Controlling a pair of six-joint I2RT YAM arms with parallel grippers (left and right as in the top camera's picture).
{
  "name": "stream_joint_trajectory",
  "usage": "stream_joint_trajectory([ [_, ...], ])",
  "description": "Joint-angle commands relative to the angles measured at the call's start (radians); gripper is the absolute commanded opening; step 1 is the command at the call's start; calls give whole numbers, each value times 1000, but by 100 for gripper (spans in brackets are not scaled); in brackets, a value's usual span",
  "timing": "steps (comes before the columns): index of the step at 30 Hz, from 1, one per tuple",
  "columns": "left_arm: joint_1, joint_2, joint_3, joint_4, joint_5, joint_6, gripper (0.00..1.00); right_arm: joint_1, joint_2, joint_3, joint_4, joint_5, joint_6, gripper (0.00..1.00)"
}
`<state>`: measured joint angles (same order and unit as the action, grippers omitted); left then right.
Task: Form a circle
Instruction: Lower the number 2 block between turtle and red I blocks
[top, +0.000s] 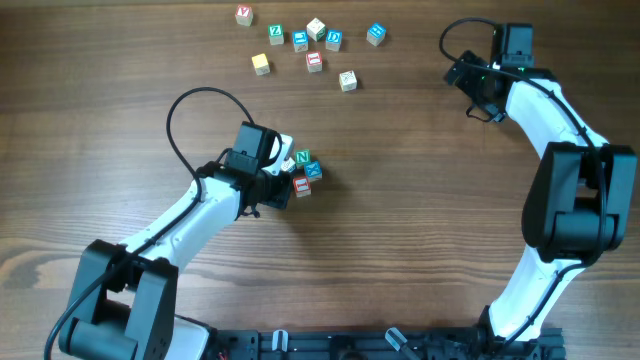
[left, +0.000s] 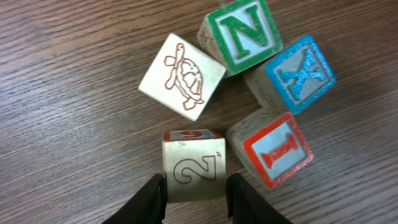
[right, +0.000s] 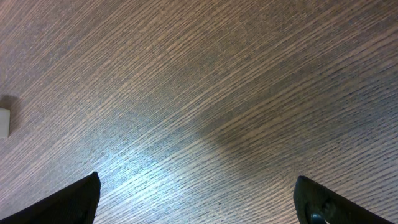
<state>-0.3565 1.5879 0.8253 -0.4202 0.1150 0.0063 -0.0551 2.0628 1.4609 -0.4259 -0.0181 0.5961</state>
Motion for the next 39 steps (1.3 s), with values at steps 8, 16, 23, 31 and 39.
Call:
stream_joint_trajectory([
  [8,-2,15,-5,5,68,13,34,2,17,-4,0,10,-13,100],
  [16,-2,15,-6,-7,67,16,43,2,17,-4,0,10,-13,100],
  [23,-2,16,-8,-17,30,16,38,2,17,-4,0,10,-13,99],
  [31,-2,16,-8,-17,-71,16,43,2,17,-4,0,10,-13,100],
  [39,0,16,-8,-16,-81,16,45,2,17,-4,0,10,-13,100],
])
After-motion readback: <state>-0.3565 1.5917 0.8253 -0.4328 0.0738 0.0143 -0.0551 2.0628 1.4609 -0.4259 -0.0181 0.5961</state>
